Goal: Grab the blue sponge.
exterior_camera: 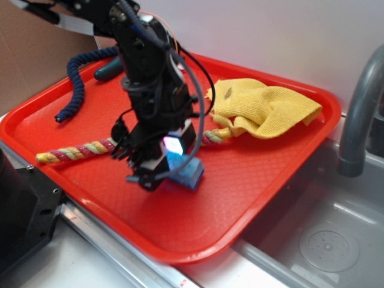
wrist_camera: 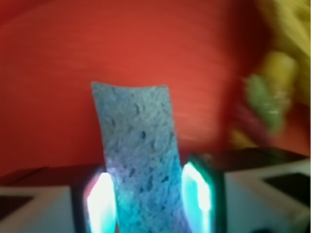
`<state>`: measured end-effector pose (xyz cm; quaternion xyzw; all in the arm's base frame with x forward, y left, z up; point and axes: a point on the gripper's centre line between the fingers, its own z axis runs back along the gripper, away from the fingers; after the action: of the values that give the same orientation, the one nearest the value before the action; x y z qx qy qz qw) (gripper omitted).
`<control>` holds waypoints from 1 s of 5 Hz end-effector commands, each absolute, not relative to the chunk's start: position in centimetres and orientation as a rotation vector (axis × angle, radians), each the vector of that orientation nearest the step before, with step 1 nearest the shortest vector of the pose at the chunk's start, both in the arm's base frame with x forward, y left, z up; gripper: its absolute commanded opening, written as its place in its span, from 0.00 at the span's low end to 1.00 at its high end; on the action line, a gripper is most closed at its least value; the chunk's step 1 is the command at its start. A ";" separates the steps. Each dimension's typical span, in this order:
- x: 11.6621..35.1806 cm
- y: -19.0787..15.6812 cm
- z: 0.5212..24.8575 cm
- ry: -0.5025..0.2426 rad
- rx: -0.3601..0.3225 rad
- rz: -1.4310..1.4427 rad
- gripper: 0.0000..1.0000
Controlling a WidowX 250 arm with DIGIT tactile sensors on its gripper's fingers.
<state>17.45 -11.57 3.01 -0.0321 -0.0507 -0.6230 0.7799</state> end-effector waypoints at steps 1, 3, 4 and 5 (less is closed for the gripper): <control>16.0 -10.8 10.2 -0.151 -0.011 -1.088 0.00; 18.7 -3.3 14.0 0.084 0.007 -0.588 0.00; 19.0 -0.2 15.3 0.022 -0.013 -0.340 0.00; 18.8 -0.3 16.9 -0.071 -0.034 -0.092 0.00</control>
<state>18.91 0.52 15.38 -0.0239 -0.0096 -0.0380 0.9989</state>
